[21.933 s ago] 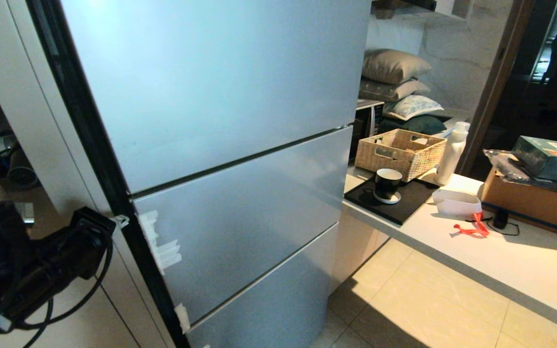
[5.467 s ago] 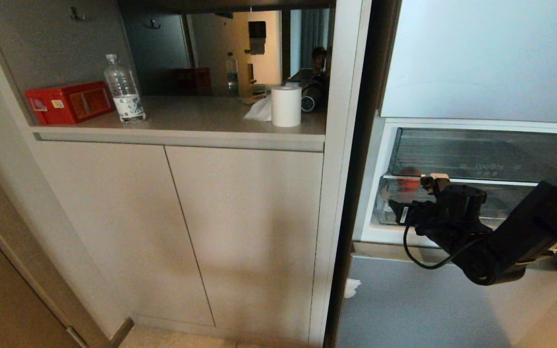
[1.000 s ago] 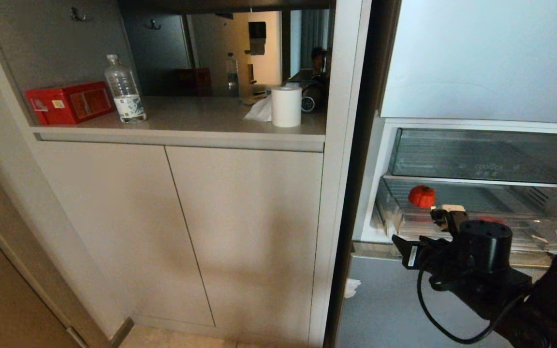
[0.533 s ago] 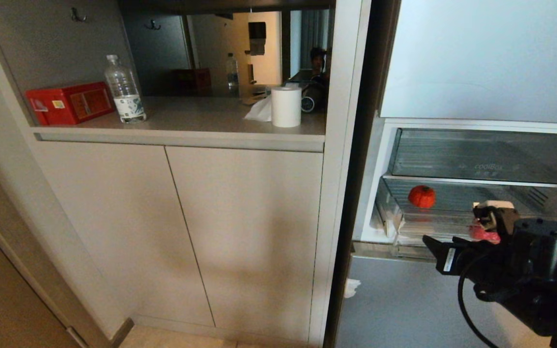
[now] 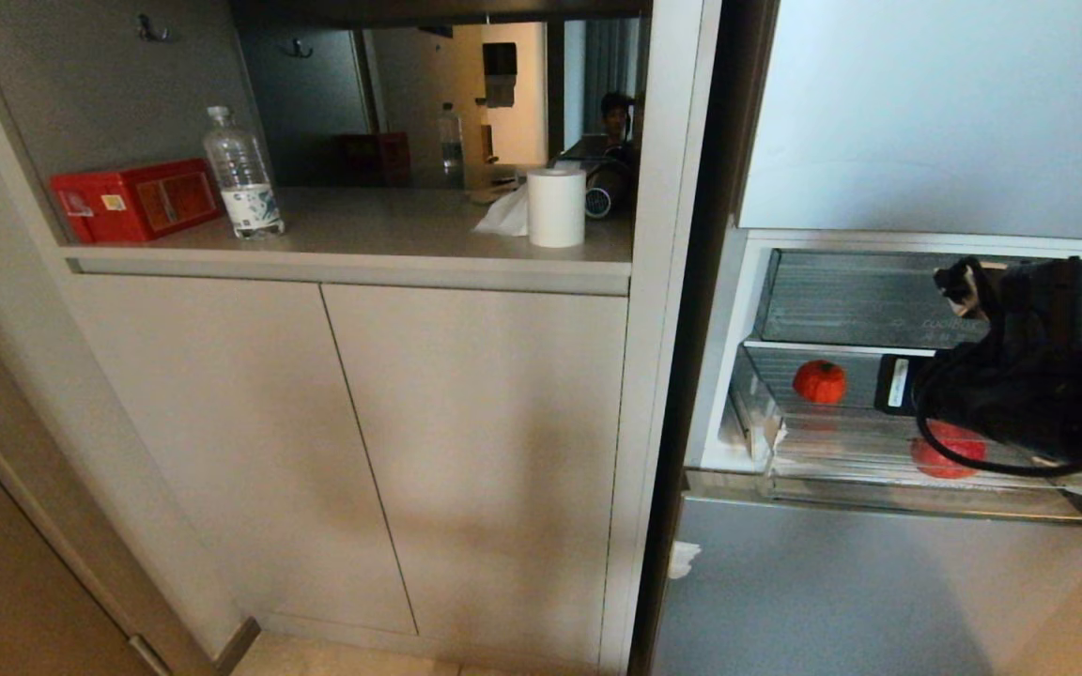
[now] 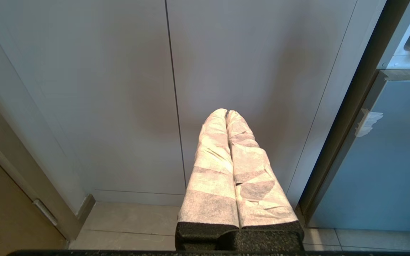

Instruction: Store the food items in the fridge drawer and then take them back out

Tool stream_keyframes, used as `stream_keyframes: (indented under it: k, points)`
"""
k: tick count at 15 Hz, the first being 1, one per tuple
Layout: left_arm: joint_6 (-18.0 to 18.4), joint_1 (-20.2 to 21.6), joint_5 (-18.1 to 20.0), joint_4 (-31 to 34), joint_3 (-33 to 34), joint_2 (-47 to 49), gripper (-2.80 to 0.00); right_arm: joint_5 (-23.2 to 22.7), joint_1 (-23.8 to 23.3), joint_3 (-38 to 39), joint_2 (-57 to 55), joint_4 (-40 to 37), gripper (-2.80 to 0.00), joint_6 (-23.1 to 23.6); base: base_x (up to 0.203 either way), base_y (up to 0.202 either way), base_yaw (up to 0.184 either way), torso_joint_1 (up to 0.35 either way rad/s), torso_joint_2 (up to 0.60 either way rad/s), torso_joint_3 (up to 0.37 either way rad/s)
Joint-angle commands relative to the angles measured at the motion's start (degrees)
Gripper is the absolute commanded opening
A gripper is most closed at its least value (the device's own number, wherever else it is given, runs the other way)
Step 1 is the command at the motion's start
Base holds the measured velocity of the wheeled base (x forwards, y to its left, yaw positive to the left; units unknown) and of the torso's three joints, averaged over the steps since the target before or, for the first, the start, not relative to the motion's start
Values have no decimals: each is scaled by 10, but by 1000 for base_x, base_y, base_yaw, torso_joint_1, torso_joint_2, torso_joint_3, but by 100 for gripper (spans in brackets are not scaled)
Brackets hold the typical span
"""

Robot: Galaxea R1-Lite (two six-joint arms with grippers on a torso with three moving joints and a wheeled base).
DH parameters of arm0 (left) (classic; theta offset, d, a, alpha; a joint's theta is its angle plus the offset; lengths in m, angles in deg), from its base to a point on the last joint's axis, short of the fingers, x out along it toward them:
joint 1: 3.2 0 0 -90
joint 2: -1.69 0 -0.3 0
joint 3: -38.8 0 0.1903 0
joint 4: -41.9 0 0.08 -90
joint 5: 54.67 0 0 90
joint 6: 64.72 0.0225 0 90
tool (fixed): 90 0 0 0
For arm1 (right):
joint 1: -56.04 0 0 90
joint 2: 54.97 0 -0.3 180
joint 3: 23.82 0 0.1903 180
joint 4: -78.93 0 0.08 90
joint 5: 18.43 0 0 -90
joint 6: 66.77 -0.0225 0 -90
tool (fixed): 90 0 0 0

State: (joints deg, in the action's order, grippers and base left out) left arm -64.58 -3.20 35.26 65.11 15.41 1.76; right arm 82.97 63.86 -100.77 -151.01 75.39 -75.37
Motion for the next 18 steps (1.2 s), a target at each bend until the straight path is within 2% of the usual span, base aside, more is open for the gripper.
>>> stream_keyframes:
  k: [1,5,13,18]
  points:
    - [0,0,0,0,1,0,-280,0,-9,-76,-71,-57,-280,0,0,0,0,0,0,0]
    - [0,0,0,0,1,0,-280,-1,-16,-137,-130,-84,-280,0,0,0,0,0,0,0]
    - [0,0,0,0,1,0,-280,-1,-24,-148,-170,-99,-280,0,0,0,0,0,0,0]
    - [0,0,0,0,1,0,-280,-17,-32,-186,-124,-290,-280,3,0,0,0,0,0,0]
